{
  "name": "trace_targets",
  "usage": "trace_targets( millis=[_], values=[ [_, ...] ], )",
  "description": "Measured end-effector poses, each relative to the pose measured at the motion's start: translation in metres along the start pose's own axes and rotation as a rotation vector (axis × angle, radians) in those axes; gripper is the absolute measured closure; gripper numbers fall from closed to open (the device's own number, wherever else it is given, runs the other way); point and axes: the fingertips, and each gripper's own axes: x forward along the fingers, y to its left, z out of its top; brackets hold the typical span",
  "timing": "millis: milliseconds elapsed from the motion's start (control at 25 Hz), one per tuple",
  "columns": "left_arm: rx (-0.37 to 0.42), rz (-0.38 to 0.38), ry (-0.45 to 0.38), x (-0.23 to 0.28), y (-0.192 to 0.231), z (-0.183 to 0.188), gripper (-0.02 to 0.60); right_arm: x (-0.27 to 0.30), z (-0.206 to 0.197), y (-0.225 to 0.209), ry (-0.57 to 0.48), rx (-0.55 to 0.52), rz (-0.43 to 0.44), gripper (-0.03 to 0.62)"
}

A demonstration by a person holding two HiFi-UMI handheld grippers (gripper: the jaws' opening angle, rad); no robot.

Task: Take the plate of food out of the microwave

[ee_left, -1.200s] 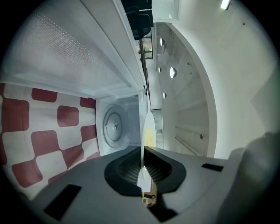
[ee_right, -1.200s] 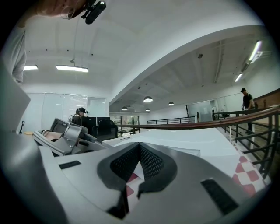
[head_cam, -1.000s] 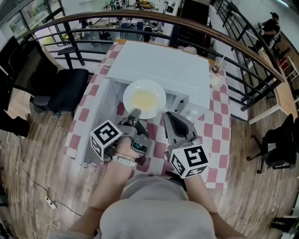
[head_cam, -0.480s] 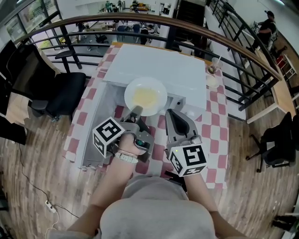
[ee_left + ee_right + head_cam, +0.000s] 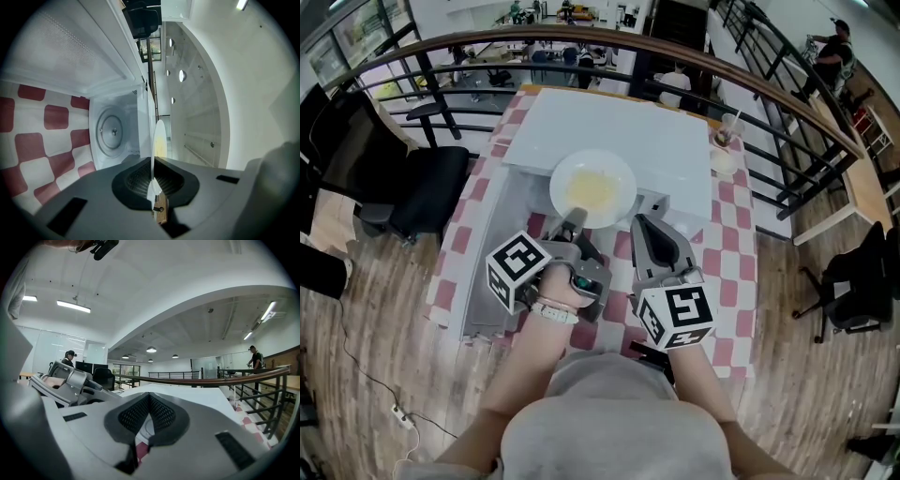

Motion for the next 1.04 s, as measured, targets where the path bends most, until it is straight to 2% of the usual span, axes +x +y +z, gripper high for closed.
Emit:
trace_targets(
  millis=[1040],
  values=[
    [0.000, 0.000, 0.003, 0.0022, 0.0007, -0.0052, 0.571, 0.0007, -0.0073, -0.0035, 0.022, 0.014, -0.002, 0.569]
  ],
)
